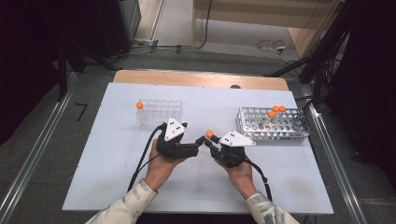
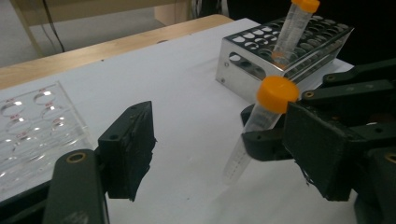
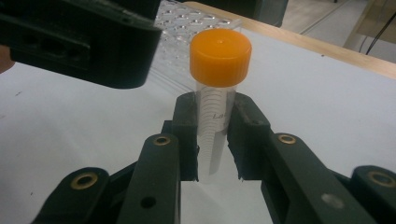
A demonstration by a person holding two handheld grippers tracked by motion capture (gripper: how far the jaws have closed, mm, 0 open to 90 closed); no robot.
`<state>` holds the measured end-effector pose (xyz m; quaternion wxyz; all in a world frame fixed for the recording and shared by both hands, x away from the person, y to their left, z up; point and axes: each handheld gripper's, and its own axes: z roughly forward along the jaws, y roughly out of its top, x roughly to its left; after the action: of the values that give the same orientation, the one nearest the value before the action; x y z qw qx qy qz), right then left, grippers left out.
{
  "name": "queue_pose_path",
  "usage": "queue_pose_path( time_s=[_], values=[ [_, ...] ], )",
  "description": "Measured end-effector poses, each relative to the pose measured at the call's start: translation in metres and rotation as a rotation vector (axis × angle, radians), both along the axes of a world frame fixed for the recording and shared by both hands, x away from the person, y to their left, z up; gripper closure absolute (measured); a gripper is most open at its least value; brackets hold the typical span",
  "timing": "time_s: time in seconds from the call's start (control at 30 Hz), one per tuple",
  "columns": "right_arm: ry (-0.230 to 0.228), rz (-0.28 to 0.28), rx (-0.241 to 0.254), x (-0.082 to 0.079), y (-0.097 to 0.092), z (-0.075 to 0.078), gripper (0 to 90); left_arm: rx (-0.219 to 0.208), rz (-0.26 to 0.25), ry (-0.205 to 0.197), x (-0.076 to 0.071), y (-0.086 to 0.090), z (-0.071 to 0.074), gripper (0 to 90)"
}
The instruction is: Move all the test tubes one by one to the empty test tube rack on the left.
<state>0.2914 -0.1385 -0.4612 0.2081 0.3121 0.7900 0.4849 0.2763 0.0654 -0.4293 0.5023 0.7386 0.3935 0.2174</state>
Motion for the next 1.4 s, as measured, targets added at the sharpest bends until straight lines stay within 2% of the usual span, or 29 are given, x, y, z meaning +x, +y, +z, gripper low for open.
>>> queue_pose_path(
  time_s=[0.13, 0.2, 0.33, 0.73, 0.87, 1.1, 1.4],
  values=[
    [0.015, 0.019, 0.007, -0.002, 0.005, -0.001, 71.3, -0.026, -0.037, 0.001, -0.003, -0.005, -0.002, 31.3],
    [0.013, 0.033, 0.007, -0.003, 0.007, -0.001, 71.3, -0.028, -0.065, -0.004, -0.005, -0.007, -0.002, 36.1],
    [0.013, 0.054, 0.01, -0.007, 0.012, -0.001, 71.3, -0.022, -0.088, -0.012, -0.007, -0.011, -0.004, 45.5],
    [0.026, 0.065, 0.015, -0.008, 0.014, -0.001, 71.3, -0.013, -0.082, -0.028, -0.009, -0.013, -0.006, 67.4],
    [0.031, 0.064, 0.016, -0.008, 0.014, -0.001, 71.3, -0.005, -0.08, -0.031, -0.01, -0.013, -0.006, 69.1],
    [0.035, 0.064, 0.017, -0.009, 0.014, -0.001, 71.3, -0.019, -0.091, -0.013, -0.008, -0.012, -0.006, 69.1],
    [0.041, 0.066, 0.023, -0.009, 0.014, -0.001, 71.2, -0.011, -0.084, -0.023, -0.009, -0.013, -0.006, 70.2]
  ],
)
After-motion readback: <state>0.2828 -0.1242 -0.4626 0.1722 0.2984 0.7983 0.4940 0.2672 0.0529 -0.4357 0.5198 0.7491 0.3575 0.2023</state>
